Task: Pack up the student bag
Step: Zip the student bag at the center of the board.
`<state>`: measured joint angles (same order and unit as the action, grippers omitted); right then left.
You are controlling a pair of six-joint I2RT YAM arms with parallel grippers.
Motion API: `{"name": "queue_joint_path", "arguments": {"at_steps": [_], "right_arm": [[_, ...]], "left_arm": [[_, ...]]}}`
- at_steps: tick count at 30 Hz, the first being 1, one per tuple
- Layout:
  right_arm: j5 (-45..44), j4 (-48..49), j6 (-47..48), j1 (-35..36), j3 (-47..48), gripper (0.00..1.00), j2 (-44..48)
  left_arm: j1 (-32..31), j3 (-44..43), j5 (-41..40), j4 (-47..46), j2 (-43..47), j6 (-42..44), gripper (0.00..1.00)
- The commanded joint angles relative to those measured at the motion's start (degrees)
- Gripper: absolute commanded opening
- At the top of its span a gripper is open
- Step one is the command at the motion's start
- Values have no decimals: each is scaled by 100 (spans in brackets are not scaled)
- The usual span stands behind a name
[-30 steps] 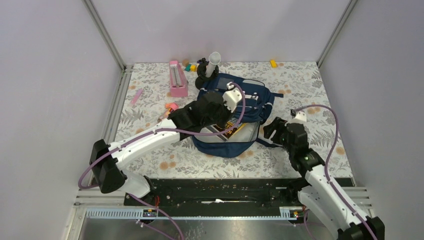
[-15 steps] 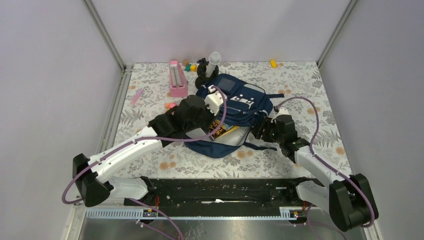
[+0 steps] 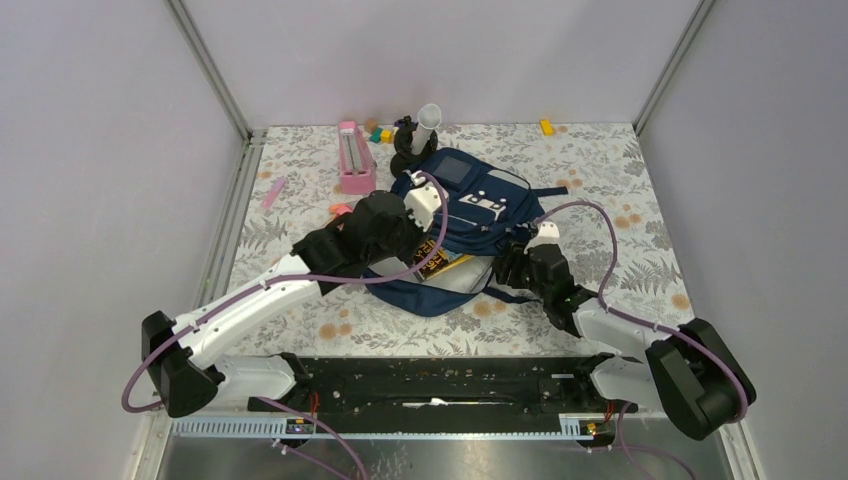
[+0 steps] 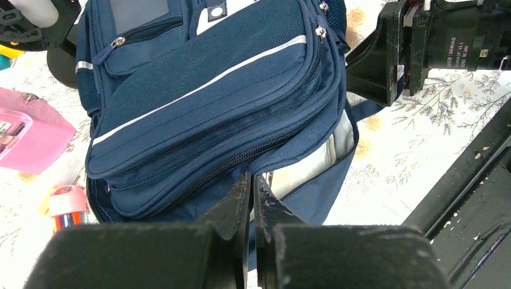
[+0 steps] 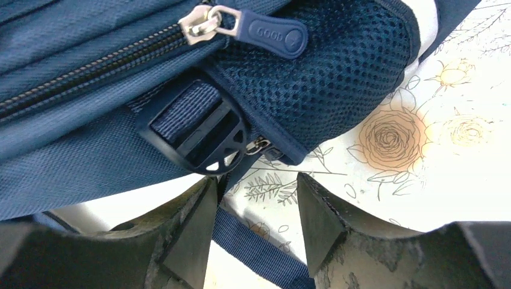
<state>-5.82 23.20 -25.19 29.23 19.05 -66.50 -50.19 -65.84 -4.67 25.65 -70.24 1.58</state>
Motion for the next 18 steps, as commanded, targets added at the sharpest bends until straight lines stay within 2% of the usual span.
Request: {"name": "queue_joint_path", "arguments": {"at_steps": [1,5,13,18], "right_arm": [[-497,906,173,21,-90,57,-292],[-513,1549,223,20,-246,58,-562],[-416,2139,93,19,-173,59,-828],[-249,2230,-64,21,-209,50,-633]], "left_arm": [[135,-50,-122,-368,311,50,0],[149,-57,-105,-351,296,59,0],[160,-68,-64,-332,265,54,0],[159,-82,-17,-324,225,46,0]]}}
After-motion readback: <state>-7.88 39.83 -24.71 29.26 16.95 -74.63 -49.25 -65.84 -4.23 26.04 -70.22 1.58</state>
